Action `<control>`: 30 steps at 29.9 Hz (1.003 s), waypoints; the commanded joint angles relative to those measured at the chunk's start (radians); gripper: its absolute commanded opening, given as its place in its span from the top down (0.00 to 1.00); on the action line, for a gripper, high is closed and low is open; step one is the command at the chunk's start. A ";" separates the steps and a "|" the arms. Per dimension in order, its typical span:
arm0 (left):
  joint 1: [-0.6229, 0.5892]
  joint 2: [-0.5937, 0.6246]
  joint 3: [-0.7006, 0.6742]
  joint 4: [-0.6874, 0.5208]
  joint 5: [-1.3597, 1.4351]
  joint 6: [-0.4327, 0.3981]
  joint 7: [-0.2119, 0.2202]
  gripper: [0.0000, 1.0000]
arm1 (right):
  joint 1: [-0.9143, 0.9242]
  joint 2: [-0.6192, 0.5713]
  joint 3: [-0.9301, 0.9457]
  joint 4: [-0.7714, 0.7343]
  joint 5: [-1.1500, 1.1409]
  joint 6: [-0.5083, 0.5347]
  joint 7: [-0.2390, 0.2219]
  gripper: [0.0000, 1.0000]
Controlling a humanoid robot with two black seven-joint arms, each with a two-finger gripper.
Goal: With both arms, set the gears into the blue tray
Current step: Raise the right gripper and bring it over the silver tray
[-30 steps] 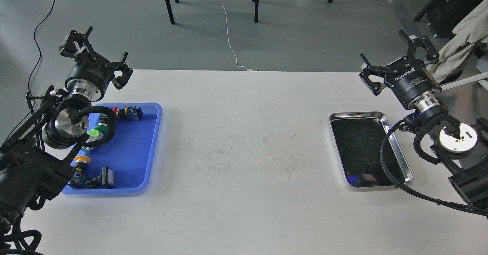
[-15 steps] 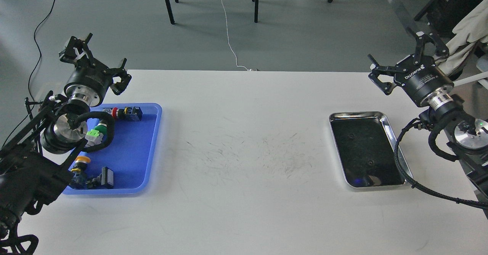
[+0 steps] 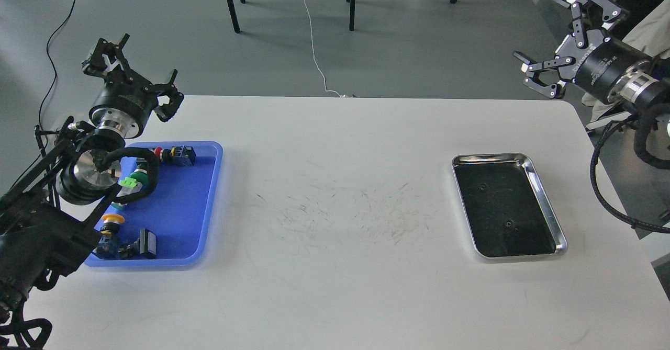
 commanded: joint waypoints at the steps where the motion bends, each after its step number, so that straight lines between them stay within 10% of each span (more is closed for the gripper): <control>1: 0.000 0.000 -0.010 0.002 0.002 0.001 -0.001 0.02 | 0.113 -0.006 -0.139 -0.002 0.001 0.000 0.010 0.01; 14: 0.006 0.022 -0.009 0.013 0.003 -0.002 -0.030 0.02 | 0.460 0.042 -0.713 0.110 -0.401 -0.006 -0.002 0.01; 20: 0.010 0.016 -0.009 0.013 0.002 -0.004 -0.061 0.02 | 0.515 0.158 -0.842 0.115 -0.724 0.000 -0.097 0.01; 30: 0.015 0.019 -0.006 0.013 0.002 0.004 -0.061 0.02 | 0.606 0.464 -1.167 0.139 -0.868 0.004 -0.105 0.01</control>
